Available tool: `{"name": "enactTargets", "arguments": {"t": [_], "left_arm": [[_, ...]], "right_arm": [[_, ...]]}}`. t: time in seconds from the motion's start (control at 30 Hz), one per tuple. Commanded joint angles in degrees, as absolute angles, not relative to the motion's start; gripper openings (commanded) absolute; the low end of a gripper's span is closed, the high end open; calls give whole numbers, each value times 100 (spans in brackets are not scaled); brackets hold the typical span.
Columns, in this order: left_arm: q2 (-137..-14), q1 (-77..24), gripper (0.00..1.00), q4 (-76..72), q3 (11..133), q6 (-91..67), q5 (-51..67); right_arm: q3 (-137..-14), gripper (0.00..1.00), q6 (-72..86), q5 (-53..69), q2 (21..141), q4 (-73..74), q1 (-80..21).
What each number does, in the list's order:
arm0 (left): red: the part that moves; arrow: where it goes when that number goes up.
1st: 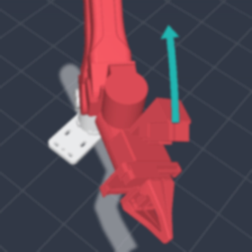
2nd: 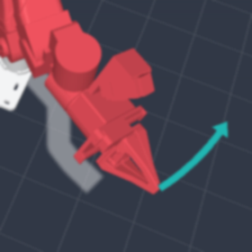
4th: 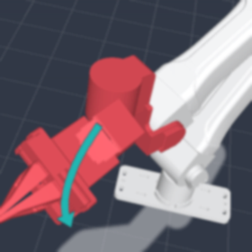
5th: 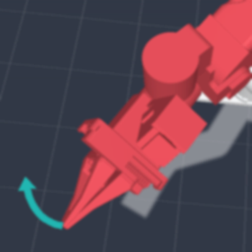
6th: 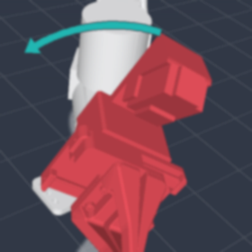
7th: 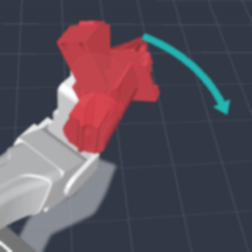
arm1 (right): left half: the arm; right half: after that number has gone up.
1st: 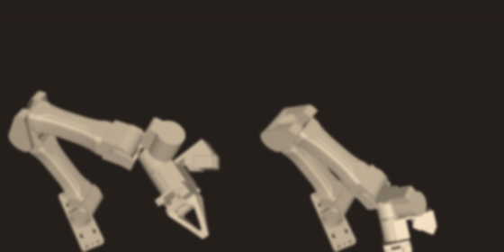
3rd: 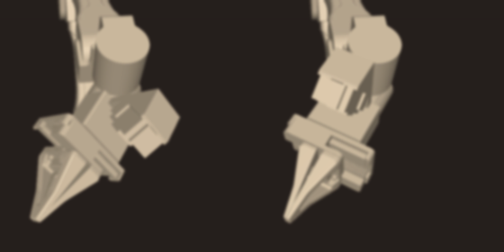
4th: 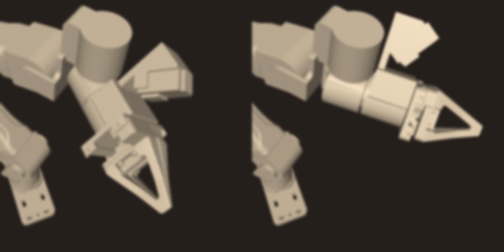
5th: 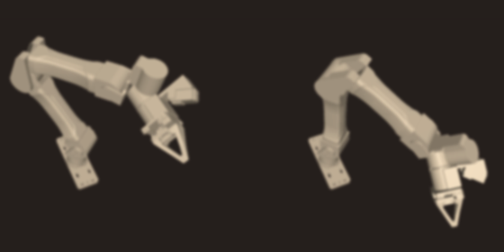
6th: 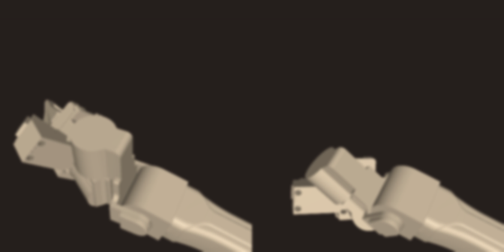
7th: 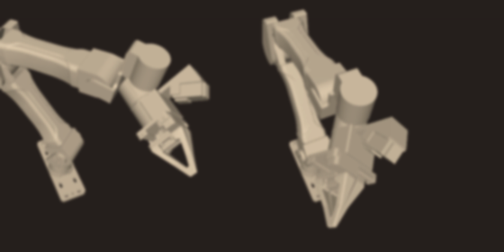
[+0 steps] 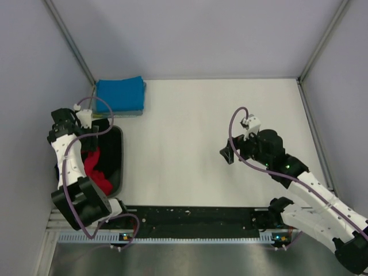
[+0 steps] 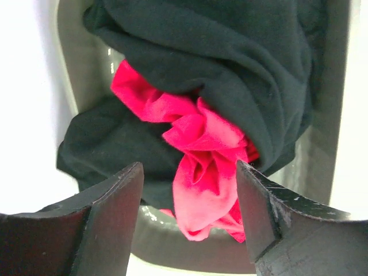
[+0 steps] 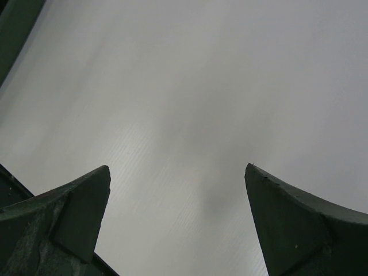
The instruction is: Fold and stack the t-shirts
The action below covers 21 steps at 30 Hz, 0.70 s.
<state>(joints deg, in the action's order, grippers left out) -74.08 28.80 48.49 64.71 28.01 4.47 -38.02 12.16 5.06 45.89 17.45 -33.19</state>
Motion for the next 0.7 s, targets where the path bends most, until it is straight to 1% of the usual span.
{"name": "enactTargets", "arguments": {"t": [0.0, 0.1, 0.17, 0.27, 0.3, 0.33, 0.37, 0.47, 0.67], "left_arm": [[-7619, 2892, 69, 4887, 6416, 2760, 1221], [-7848, 2900, 67, 4598, 6460, 2742, 1318], [-8067, 2892, 62, 4492, 6608, 2681, 1275], [-8261, 2892, 41, 4404, 6829, 2602, 1248], [-8270, 2883, 31, 4325, 6829, 2584, 1274], [-8244, 2892, 18, 4255, 6812, 2575, 1292], [-8235, 2892, 0, 4202, 6829, 2558, 1283], [-8095, 2883, 0, 4184, 6969, 2409, 1073], [-7147, 2883, 0, 4271, 7706, 2513, 678]], "right_arm": [[-4192, 99, 1327, 545, 4623, 1688, -3296], [-4166, 99, 1424, 510, 4623, 1670, -3296], [-4166, 99, 1441, 510, 4641, 1670, -3287], [-4192, 99, 1441, 501, 4623, 1696, -3296], [-4201, 99, 1441, 484, 4623, 1705, -3296], [-4201, 99, 1433, 466, 4606, 1705, -3296], [-4201, 99, 1424, 448, 4571, 1731, -3296], [-4184, 99, 1398, 387, 4483, 1767, -3287], [-4210, 99, 1380, 430, 4456, 1775, -3287]]}}
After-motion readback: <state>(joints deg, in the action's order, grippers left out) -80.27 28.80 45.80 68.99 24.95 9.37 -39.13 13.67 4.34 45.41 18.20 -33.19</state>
